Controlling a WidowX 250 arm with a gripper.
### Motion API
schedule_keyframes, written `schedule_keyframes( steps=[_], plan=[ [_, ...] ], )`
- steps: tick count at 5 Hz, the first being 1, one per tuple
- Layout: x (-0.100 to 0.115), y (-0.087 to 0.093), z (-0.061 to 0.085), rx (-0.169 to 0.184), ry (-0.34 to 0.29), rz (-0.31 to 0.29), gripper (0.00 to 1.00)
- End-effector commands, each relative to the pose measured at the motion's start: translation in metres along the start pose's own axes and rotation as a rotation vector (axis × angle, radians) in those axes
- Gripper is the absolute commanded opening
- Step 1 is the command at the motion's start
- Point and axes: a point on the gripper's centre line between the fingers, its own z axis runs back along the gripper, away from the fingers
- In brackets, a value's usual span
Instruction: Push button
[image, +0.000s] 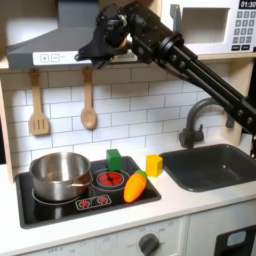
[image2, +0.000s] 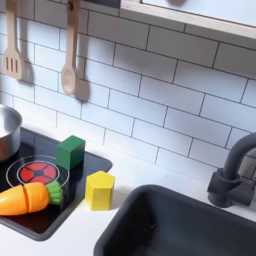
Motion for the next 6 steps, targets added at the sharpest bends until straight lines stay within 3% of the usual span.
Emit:
schedule_keyframes(
  steps=[1,4,6],
  plan=[
    [0.003,0.004,-0.002,0.014,-0.006,-0.006,0.0],
    [0.007,0.001,-0.013,0.0,0.036,-0.041,0.0],
    [0.005,0.0,-0.016,0.021,0.046,-0.057,0.0]
  ],
)
